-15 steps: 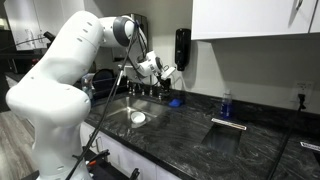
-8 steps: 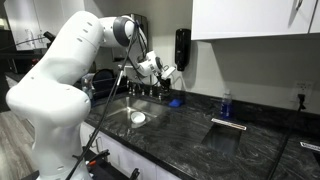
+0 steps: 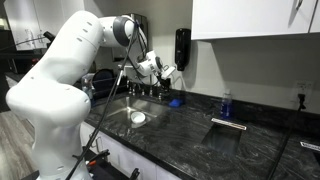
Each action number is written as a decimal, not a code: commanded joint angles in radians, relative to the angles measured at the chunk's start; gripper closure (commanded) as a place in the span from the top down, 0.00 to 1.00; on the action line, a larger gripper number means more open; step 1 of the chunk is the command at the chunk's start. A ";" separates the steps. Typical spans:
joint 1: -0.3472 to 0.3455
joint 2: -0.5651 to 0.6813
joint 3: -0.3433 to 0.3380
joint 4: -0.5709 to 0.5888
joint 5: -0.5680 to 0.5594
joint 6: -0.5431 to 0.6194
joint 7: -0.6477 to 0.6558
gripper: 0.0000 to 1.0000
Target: Put the bowl in the sink over the drain, open and close the faucet, then move the bowl further to the left
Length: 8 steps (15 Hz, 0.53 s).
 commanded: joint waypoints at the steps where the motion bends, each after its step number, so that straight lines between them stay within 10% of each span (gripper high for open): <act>1: -0.010 -0.040 0.024 -0.045 0.016 -0.017 -0.005 0.04; 8: -0.029 -0.070 0.053 -0.086 0.037 0.013 -0.038 0.04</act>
